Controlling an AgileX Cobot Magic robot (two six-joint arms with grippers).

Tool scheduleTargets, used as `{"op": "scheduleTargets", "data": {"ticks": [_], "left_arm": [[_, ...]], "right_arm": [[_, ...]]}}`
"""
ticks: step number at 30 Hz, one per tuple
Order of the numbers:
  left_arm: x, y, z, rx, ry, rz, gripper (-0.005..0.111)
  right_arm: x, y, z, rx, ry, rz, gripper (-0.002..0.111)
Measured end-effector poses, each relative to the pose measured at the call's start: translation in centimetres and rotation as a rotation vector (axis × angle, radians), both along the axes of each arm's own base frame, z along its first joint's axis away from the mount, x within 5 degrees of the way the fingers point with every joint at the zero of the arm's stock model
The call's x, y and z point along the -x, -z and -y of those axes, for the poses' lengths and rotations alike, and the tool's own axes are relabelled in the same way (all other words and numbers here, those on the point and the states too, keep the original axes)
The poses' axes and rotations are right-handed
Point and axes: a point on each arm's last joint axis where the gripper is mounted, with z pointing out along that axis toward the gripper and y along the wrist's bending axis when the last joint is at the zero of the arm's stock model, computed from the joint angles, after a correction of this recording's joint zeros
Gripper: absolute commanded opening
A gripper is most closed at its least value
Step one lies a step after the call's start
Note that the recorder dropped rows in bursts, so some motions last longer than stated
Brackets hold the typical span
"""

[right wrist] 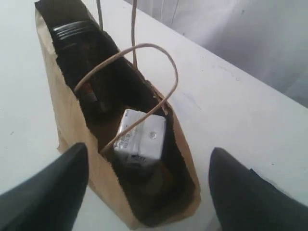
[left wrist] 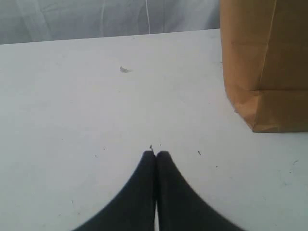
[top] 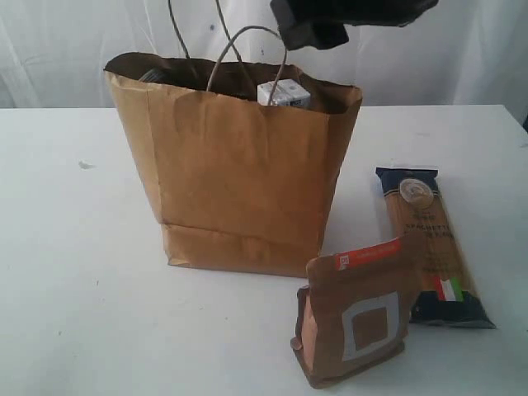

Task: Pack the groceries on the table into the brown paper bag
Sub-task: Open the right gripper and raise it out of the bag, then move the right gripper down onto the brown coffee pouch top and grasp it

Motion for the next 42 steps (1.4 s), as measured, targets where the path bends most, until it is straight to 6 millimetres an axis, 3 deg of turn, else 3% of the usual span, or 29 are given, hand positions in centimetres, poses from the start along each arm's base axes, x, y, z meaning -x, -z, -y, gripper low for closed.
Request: {"op": "scheduleTargets", "data": {"ticks": [6, 8, 9, 13, 16, 21, 30, 37, 42], "left_arm": [[0.0, 0.0, 0.0, 0.0, 0.0, 0.0, 0.0], [0.0, 0.0, 0.0, 0.0, 0.0, 0.0, 0.0], [0.0, 0.0, 0.0, 0.0, 0.0, 0.0, 0.0], [0.0, 0.0, 0.0, 0.0, 0.0, 0.0, 0.0], [0.0, 0.0, 0.0, 0.0, 0.0, 0.0, 0.0], [0.0, 0.0, 0.0, 0.0, 0.0, 0.0, 0.0], [0.0, 0.0, 0.0, 0.0, 0.0, 0.0, 0.0], [0.0, 0.0, 0.0, 0.0, 0.0, 0.0, 0.0], [0.0, 0.0, 0.0, 0.0, 0.0, 0.0, 0.0]], "right_arm": [[3.7, -0.6, 2.9, 0.041, -0.02, 0.051, 0.066], [6.1, -0.3, 4.7, 0.111, -0.062, 0.063, 0.066], [7.5, 0.6, 5.7, 0.179, -0.094, 0.03, 0.066], [10.0, 4.4, 7.4, 0.344, -0.188, -0.078, 0.066], [10.5, 7.7, 7.0, 0.416, -0.339, -0.122, 0.066], [9.0, 11.1, 5.4, 0.492, -0.489, -0.103, 0.066], [6.1, 13.6, 3.3, 0.567, -0.593, -0.056, 0.063], [5.3, 15.9, 2.3, 0.545, -0.596, -0.222, 0.046], [5.2, 17.2, 2.0, 0.507, -0.537, -0.34, 0.022]]}}
